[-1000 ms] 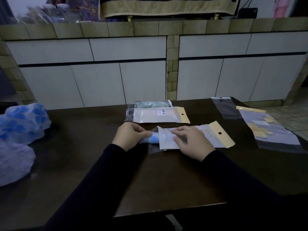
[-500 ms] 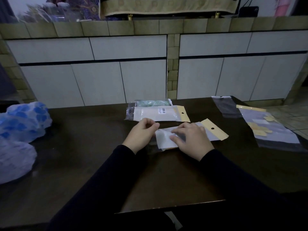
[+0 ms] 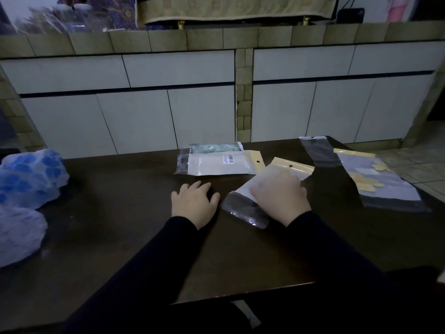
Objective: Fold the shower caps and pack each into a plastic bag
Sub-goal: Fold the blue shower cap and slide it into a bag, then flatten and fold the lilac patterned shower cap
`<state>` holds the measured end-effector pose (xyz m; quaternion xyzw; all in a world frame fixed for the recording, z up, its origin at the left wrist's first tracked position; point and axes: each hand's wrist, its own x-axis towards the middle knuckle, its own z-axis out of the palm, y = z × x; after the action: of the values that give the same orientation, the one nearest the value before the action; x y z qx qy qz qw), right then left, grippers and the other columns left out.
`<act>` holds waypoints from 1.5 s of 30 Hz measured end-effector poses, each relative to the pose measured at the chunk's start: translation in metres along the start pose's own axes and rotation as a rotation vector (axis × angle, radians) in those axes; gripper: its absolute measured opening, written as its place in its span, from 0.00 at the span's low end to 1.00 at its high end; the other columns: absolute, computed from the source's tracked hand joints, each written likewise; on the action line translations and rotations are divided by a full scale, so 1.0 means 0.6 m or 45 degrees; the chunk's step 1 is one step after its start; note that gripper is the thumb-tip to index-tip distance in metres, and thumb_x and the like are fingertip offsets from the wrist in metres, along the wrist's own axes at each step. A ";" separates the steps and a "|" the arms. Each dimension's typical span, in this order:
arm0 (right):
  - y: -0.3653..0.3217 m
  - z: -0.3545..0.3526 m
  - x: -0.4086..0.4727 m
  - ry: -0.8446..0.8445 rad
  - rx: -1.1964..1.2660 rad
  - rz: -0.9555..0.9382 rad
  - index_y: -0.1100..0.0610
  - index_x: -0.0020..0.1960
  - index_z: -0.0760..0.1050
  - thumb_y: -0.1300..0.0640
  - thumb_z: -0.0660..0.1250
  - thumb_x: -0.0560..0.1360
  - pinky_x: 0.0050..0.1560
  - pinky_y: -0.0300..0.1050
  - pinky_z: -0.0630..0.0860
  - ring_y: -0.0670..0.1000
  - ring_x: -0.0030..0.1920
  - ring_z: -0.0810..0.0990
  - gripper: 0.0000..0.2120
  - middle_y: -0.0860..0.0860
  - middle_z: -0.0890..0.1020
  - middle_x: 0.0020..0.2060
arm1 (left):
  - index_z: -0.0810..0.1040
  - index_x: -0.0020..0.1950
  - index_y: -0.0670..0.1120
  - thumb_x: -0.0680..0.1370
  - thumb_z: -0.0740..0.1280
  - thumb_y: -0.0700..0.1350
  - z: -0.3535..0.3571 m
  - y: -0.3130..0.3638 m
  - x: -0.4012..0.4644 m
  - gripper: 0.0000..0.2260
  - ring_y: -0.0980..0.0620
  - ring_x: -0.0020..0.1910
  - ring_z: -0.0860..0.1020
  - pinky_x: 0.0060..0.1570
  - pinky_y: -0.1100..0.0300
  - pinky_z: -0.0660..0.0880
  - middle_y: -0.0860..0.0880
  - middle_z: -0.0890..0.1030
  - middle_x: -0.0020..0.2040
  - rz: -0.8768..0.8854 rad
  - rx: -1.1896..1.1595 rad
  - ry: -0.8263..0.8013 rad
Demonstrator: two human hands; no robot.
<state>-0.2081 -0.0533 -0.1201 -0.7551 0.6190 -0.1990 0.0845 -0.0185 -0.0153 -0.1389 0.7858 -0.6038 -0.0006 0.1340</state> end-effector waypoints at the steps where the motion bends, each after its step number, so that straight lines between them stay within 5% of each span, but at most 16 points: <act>1: 0.001 0.000 0.001 -0.024 -0.016 0.019 0.47 0.63 0.74 0.39 0.59 0.77 0.64 0.53 0.66 0.53 0.64 0.66 0.20 0.51 0.69 0.63 | 0.66 0.73 0.54 0.80 0.53 0.60 0.000 0.000 -0.001 0.23 0.47 0.72 0.62 0.68 0.46 0.58 0.51 0.64 0.75 -0.008 0.019 -0.006; 15: 0.048 -0.032 0.128 -0.223 -0.176 0.219 0.56 0.67 0.70 0.55 0.64 0.77 0.63 0.52 0.68 0.55 0.59 0.75 0.20 0.56 0.76 0.59 | 0.65 0.73 0.56 0.80 0.51 0.61 0.003 0.002 -0.006 0.23 0.49 0.73 0.61 0.69 0.47 0.60 0.53 0.63 0.76 -0.022 0.070 0.021; 21: 0.047 -0.004 0.167 -0.107 -0.018 0.162 0.56 0.67 0.71 0.57 0.63 0.77 0.64 0.53 0.70 0.59 0.62 0.71 0.18 0.56 0.75 0.61 | 0.66 0.73 0.56 0.80 0.52 0.61 0.007 0.000 -0.005 0.22 0.50 0.73 0.62 0.68 0.48 0.60 0.54 0.64 0.75 -0.030 0.068 0.055; 31: 0.036 0.010 0.170 0.049 -0.070 -0.046 0.49 0.69 0.70 0.62 0.64 0.77 0.70 0.58 0.60 0.56 0.70 0.64 0.22 0.50 0.65 0.73 | 0.70 0.71 0.55 0.80 0.55 0.60 0.006 0.000 -0.006 0.21 0.50 0.71 0.65 0.66 0.50 0.62 0.53 0.68 0.73 -0.016 0.032 0.085; 34: 0.002 0.014 0.142 0.142 0.012 -0.281 0.51 0.65 0.75 0.61 0.63 0.76 0.67 0.52 0.63 0.52 0.66 0.69 0.18 0.49 0.72 0.68 | 0.79 0.59 0.53 0.78 0.62 0.56 -0.003 -0.007 -0.009 0.14 0.53 0.57 0.76 0.58 0.55 0.70 0.55 0.81 0.56 -0.029 -0.212 0.169; 37: -0.044 0.027 0.097 0.105 0.150 -0.501 0.52 0.61 0.78 0.57 0.62 0.77 0.66 0.48 0.68 0.49 0.62 0.72 0.14 0.48 0.76 0.61 | 0.82 0.46 0.51 0.76 0.67 0.50 -0.021 -0.022 -0.015 0.06 0.60 0.41 0.77 0.45 0.63 0.70 0.56 0.80 0.41 -0.109 -0.476 0.255; 45: -0.173 0.067 0.025 -0.113 0.185 -0.803 0.51 0.60 0.79 0.53 0.62 0.78 0.58 0.40 0.71 0.47 0.56 0.75 0.12 0.48 0.78 0.54 | 0.80 0.47 0.52 0.76 0.67 0.50 -0.078 -0.142 -0.057 0.04 0.59 0.42 0.77 0.44 0.64 0.70 0.57 0.80 0.44 -0.290 -0.474 0.465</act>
<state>-0.0958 -0.0500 -0.1150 -0.9095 0.3345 -0.2259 0.0995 0.0607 0.0470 -0.1173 0.7975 -0.4671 0.0151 0.3816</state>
